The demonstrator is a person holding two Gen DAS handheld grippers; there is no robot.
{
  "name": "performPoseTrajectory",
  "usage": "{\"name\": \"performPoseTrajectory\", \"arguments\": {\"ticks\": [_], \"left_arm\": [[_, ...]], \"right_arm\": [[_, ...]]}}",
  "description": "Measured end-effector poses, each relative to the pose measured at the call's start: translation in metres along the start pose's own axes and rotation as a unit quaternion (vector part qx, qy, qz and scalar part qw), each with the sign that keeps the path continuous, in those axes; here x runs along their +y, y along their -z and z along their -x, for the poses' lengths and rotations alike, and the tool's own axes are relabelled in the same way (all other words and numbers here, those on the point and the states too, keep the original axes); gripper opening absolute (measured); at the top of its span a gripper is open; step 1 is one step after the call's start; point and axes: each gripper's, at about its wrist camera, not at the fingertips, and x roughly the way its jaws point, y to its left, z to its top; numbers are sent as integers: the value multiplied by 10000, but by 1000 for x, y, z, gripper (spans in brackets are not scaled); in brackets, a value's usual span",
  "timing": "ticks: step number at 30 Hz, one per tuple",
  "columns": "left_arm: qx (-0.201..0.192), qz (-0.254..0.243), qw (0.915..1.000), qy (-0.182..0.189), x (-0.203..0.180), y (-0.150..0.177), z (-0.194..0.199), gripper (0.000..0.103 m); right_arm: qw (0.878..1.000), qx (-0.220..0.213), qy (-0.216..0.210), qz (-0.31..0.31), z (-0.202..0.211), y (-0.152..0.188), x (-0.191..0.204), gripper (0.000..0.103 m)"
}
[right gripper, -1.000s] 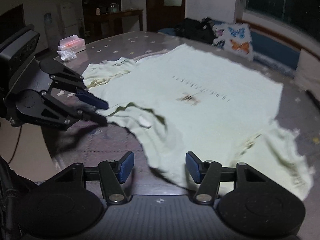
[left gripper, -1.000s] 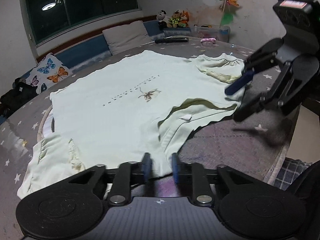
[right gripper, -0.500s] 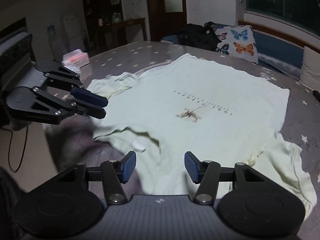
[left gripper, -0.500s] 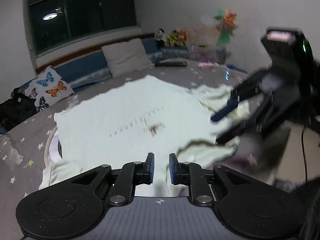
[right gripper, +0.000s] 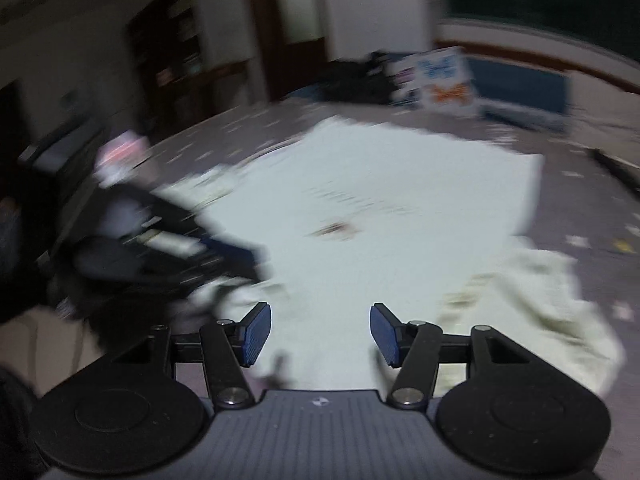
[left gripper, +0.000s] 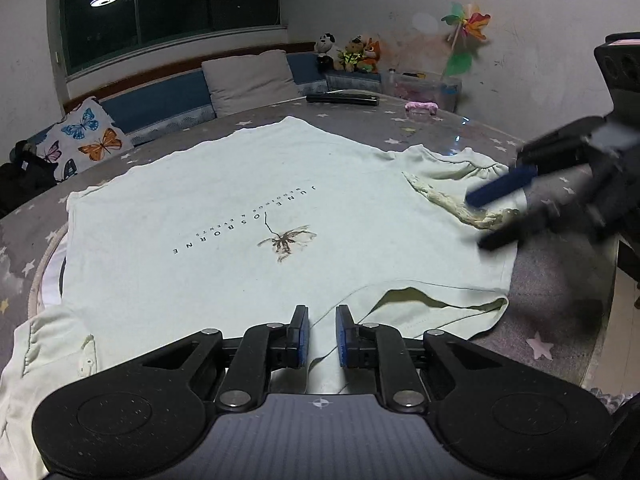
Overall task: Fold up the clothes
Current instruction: 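Release the hem with the left gripper and move both grippers back, then grasp the sleeve edge nearest the right gripper with the right gripper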
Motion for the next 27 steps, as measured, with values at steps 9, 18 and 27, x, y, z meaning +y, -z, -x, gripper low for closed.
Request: {"name": "performPoseTrajectory", "arguments": {"ticks": [9, 18, 27], "left_arm": [[45, -63, 10000, -13, -2, 0, -1, 17], [85, -144, 9999, 12, -3, -2, -1, 17], [77, -116, 9999, 18, -3, -2, -1, 17]], "right_arm": [[9858, -126, 1117, -1246, -12, 4, -91, 47], [9775, -434, 1593, -1314, 2, -6, -100, 29], [9860, -285, 1411, -846, -49, -33, -90, 29]]}}
